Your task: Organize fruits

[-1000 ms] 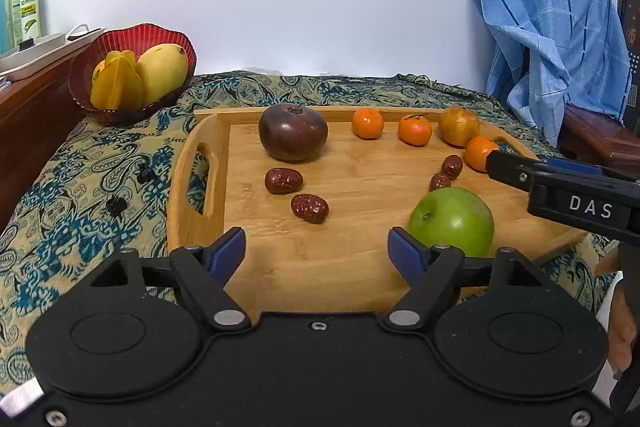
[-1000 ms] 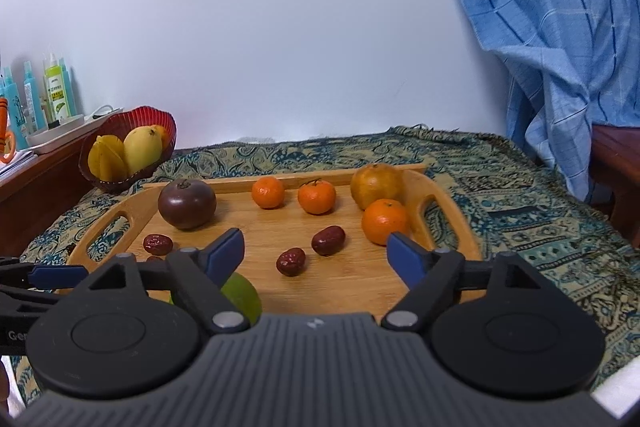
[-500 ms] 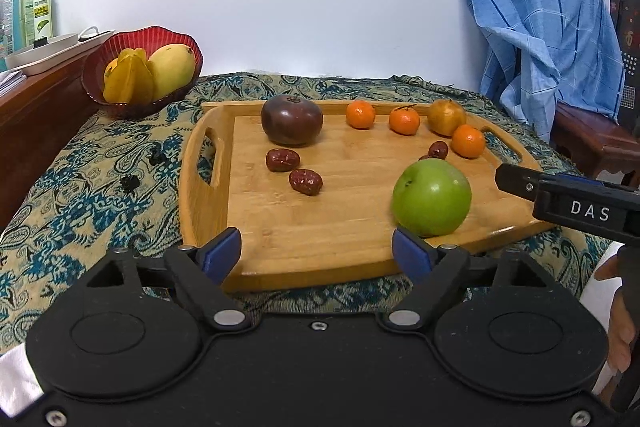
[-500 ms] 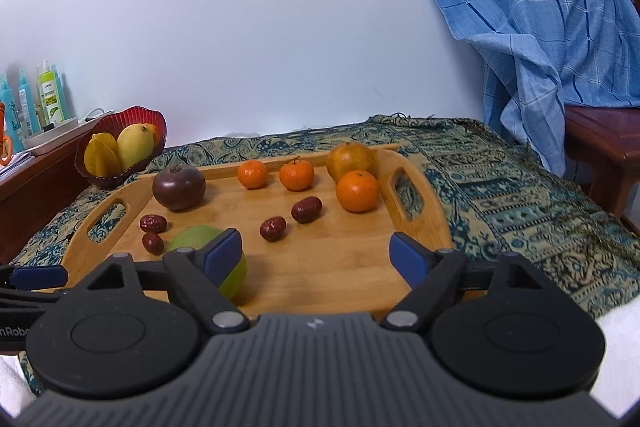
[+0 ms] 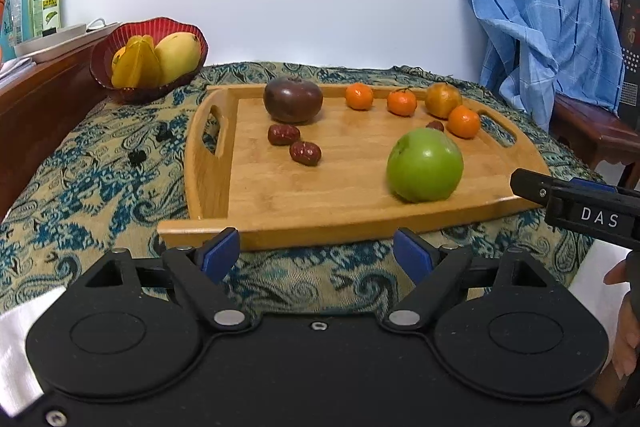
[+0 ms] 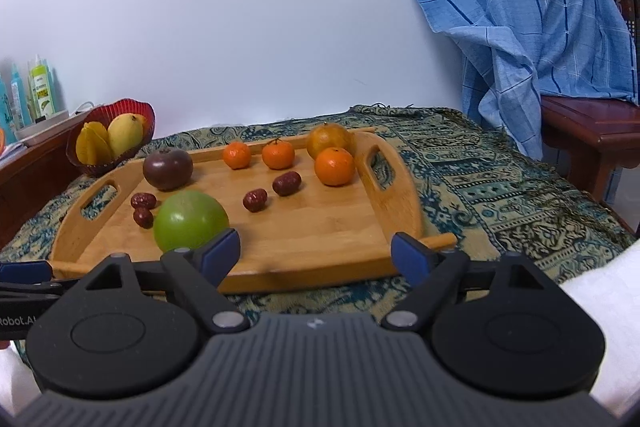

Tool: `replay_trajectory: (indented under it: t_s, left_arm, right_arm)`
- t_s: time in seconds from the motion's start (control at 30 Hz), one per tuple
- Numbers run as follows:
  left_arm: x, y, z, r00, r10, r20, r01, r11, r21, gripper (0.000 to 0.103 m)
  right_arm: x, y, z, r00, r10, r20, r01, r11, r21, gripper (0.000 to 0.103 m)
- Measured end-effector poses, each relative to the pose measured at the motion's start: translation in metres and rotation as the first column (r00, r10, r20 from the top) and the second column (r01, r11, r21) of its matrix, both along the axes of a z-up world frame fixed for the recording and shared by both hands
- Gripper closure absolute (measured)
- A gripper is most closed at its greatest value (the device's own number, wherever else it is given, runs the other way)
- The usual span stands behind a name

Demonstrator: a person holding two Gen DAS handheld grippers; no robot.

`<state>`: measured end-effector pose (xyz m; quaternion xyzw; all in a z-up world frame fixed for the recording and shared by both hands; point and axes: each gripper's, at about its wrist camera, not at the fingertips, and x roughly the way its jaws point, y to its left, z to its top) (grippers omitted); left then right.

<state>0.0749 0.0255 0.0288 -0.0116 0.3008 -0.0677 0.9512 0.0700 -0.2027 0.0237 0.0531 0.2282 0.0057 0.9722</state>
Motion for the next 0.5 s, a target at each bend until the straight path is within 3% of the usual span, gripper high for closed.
replay_trajectory:
  t_s: [0.5]
  left_arm:
    - [-0.007, -0.004, -0.016, 0.997, 0.024, -0.076, -0.023, 1.000, 0.014, 0.019]
  right_arm:
    - [-0.019, 0.005, -0.015, 0.999, 0.003, -0.042, -0.006, 0.997, -0.072, 0.010]
